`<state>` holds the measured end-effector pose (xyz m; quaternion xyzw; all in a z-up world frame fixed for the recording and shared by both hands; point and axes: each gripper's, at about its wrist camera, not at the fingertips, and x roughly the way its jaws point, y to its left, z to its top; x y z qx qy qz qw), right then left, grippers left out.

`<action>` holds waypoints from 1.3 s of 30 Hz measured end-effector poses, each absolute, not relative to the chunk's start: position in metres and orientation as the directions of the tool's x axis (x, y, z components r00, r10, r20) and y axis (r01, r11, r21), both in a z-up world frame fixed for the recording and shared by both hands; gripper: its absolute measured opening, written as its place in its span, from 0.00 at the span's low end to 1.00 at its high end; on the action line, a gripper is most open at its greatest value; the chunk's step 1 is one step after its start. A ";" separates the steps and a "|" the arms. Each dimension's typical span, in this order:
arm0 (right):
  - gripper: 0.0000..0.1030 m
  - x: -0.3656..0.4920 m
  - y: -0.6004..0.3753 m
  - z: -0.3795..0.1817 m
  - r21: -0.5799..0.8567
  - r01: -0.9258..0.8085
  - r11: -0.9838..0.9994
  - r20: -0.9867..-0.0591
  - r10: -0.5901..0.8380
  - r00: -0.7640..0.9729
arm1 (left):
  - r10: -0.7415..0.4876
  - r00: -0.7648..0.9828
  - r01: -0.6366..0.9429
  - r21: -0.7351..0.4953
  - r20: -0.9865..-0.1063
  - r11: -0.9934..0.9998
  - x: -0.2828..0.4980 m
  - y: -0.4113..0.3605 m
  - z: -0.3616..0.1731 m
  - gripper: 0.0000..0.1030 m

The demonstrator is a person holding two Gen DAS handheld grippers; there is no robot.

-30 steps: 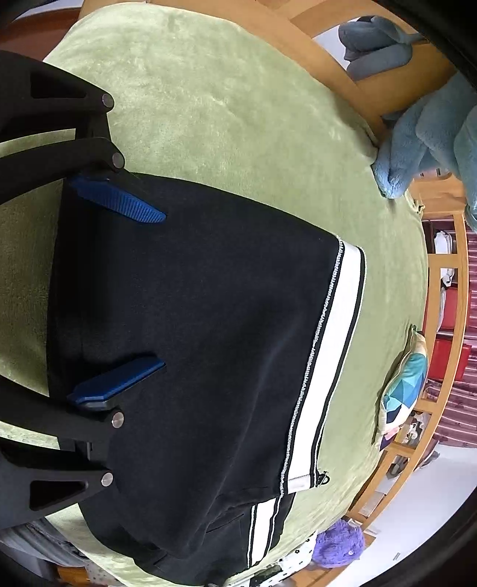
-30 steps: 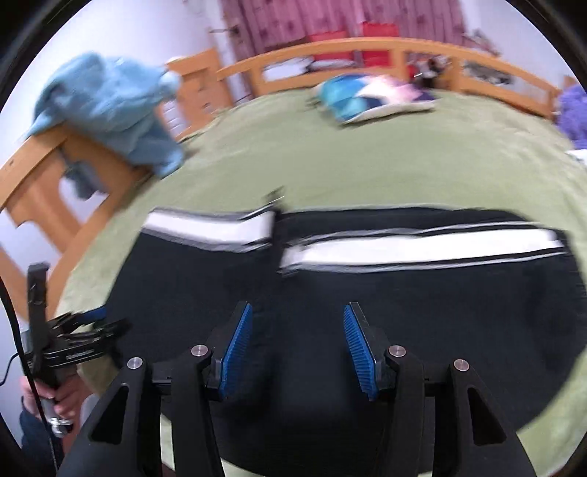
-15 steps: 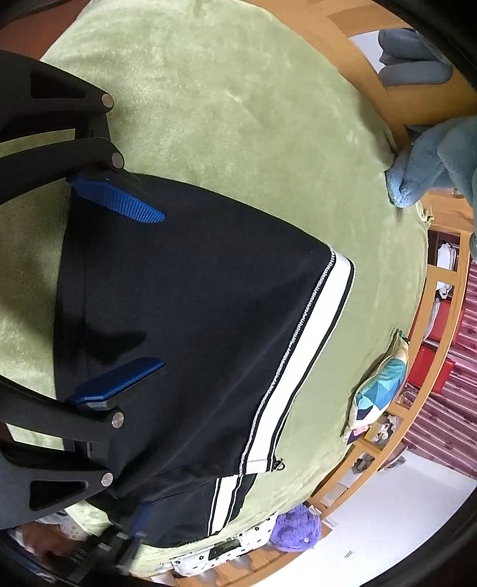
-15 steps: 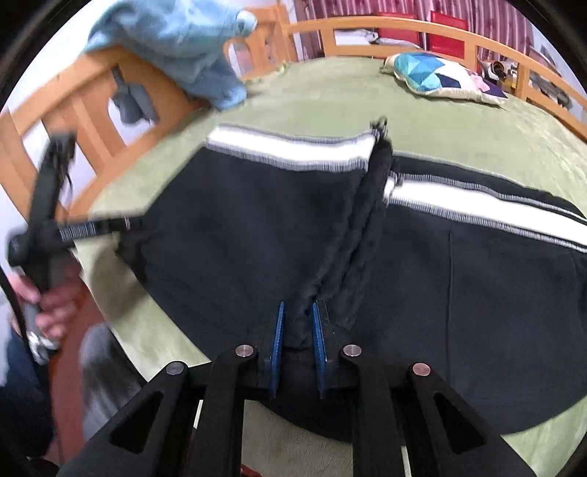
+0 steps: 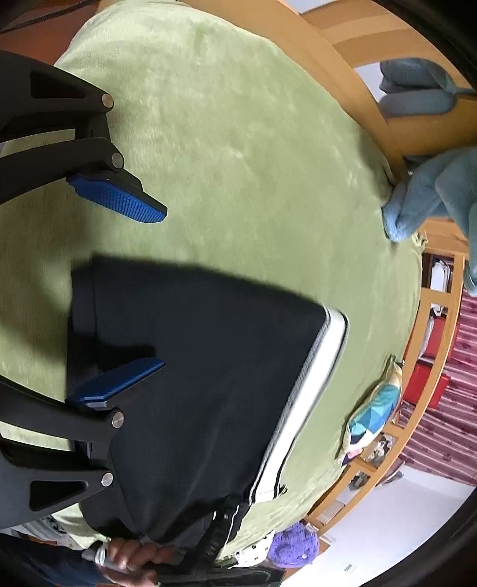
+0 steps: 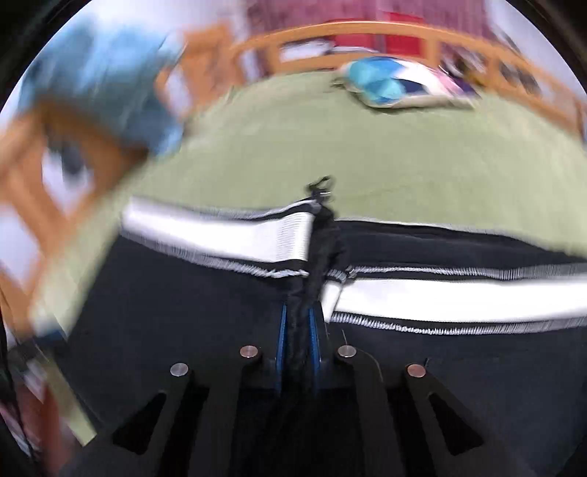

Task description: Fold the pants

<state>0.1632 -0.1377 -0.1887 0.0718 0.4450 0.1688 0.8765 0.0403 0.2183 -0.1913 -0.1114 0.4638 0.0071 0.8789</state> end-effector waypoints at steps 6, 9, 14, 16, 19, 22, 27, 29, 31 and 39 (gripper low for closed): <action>0.33 0.149 -0.141 -0.195 0.226 -0.233 0.946 -0.808 0.315 0.497 | -0.173 0.561 -0.099 -0.273 -0.810 0.957 0.036 0.226 -0.204 0.72; 0.42 0.120 -0.157 -0.177 0.279 -0.235 0.931 -0.774 0.363 0.518 | -0.199 0.563 -0.102 -0.306 -0.802 0.946 0.037 0.226 -0.209 0.72; 0.49 0.066 -0.160 -0.176 0.305 -0.326 0.895 -0.750 0.437 0.497 | -0.264 0.576 -0.118 -0.398 -0.774 0.910 0.043 0.224 -0.218 0.72; 0.49 0.065 -0.152 -0.194 0.220 -0.311 0.925 -0.795 0.355 0.492 | -0.272 0.570 -0.119 -0.406 -0.775 0.906 0.047 0.220 -0.218 0.65; 0.49 0.066 -0.154 -0.207 0.264 -0.261 0.929 -0.794 0.363 0.488 | -0.233 0.561 -0.127 -0.360 -0.794 0.924 0.053 0.212 -0.212 0.39; 0.49 0.064 -0.163 -0.198 0.313 -0.228 0.922 -0.775 0.387 0.500 | -0.222 0.591 -0.088 -0.336 -0.775 0.938 0.049 0.209 -0.185 0.19; 0.50 0.049 -0.190 -0.171 0.262 -0.206 0.943 -0.755 0.333 0.565 | -0.097 0.658 -0.041 -0.164 -0.747 0.986 0.050 0.168 -0.115 0.18; 0.50 0.042 -0.213 -0.162 0.232 -0.174 0.957 -0.749 0.289 0.596 | -0.030 0.673 -0.016 -0.055 -0.739 0.998 0.052 0.139 -0.091 0.17; 0.50 0.037 -0.241 -0.157 0.240 -0.135 0.961 -0.745 0.272 0.609 | 0.035 0.689 0.012 0.060 -0.724 0.998 0.052 0.103 -0.064 0.17; 0.50 0.015 -0.360 -0.142 0.266 0.022 0.964 -0.739 0.189 0.647 | -0.065 0.738 0.219 0.147 -0.672 0.965 0.047 -0.044 0.025 0.15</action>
